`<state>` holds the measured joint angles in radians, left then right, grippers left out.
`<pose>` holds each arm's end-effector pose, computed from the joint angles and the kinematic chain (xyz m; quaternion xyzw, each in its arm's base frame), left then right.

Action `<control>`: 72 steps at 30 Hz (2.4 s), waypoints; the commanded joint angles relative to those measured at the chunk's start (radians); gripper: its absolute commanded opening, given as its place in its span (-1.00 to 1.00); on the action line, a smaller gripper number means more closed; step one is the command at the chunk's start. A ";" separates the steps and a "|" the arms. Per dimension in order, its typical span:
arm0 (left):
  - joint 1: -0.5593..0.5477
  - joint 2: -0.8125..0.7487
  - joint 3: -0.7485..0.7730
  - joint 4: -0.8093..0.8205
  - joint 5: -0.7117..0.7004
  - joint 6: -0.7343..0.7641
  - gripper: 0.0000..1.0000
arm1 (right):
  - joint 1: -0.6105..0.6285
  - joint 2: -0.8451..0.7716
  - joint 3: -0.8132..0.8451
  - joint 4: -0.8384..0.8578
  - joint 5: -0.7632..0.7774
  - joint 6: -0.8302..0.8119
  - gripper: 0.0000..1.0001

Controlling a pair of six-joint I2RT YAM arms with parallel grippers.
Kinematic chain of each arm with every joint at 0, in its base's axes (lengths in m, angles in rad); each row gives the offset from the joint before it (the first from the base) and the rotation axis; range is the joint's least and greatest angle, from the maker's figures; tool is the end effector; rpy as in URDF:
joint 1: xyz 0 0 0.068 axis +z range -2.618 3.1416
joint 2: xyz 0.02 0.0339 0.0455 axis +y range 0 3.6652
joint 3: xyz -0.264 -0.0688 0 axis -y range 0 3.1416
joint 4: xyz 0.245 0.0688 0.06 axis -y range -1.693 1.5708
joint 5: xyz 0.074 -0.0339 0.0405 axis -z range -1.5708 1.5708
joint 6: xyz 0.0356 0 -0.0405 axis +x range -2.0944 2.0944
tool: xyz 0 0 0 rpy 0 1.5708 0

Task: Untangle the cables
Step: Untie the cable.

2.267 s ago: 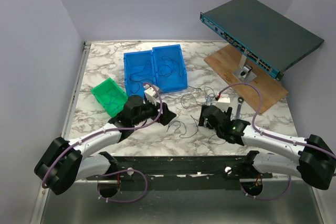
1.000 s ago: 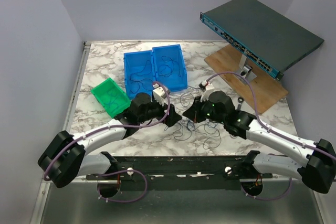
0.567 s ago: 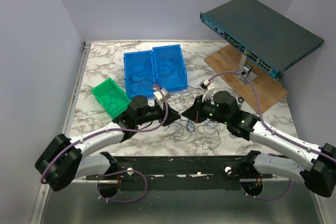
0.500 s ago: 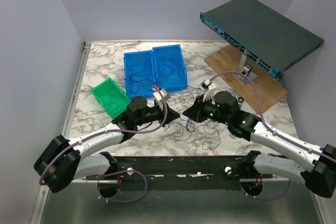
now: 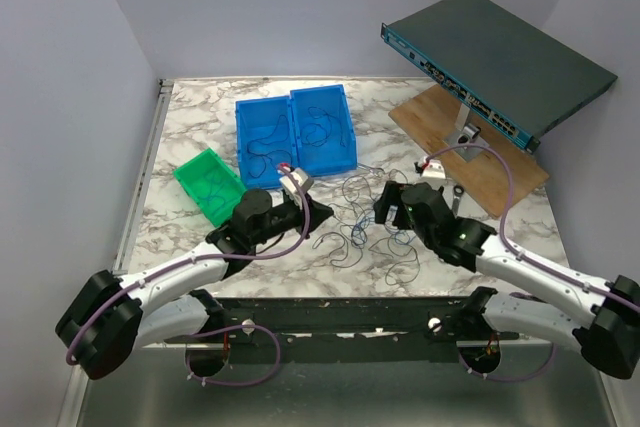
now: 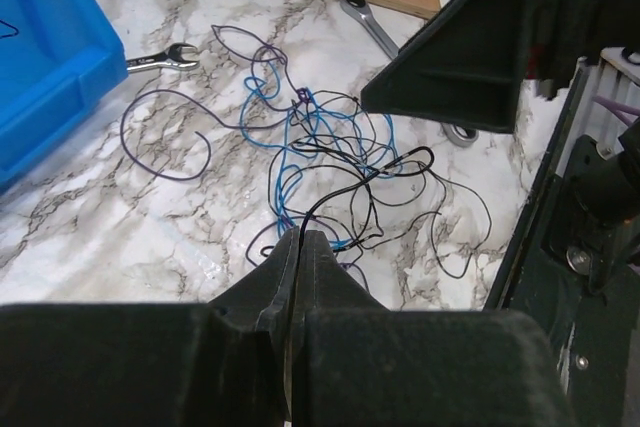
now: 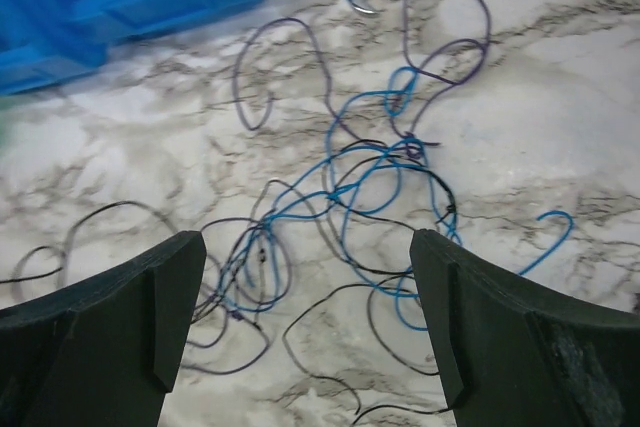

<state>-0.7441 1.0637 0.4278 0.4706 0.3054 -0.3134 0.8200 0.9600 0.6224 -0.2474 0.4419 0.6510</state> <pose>0.1627 -0.1643 0.2293 0.2572 0.7158 -0.4225 0.4930 0.1531 0.1418 0.2466 0.0308 0.8652 0.1666 0.4719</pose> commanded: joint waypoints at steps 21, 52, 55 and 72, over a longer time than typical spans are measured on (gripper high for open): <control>-0.005 -0.091 -0.048 0.012 -0.111 0.019 -1.00 | -0.060 0.458 0.000 0.130 0.077 -0.009 0.78; -0.003 -0.239 -0.116 -0.045 -0.460 0.001 -1.00 | -0.135 0.315 0.058 0.077 -0.071 -0.078 0.43; -0.004 -0.241 -0.116 -0.044 -0.464 0.004 -1.00 | -0.141 0.399 0.080 0.088 -0.076 -0.056 0.33; 0.056 -0.423 -0.120 -0.407 -1.059 -0.252 -1.00 | -0.359 0.074 0.019 -0.041 0.179 0.113 -0.99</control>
<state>-0.7124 0.6834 0.3172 0.2077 -0.5217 -0.4366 0.5045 1.1458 0.6823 -0.2310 0.4603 0.6815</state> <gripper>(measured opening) 0.012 0.027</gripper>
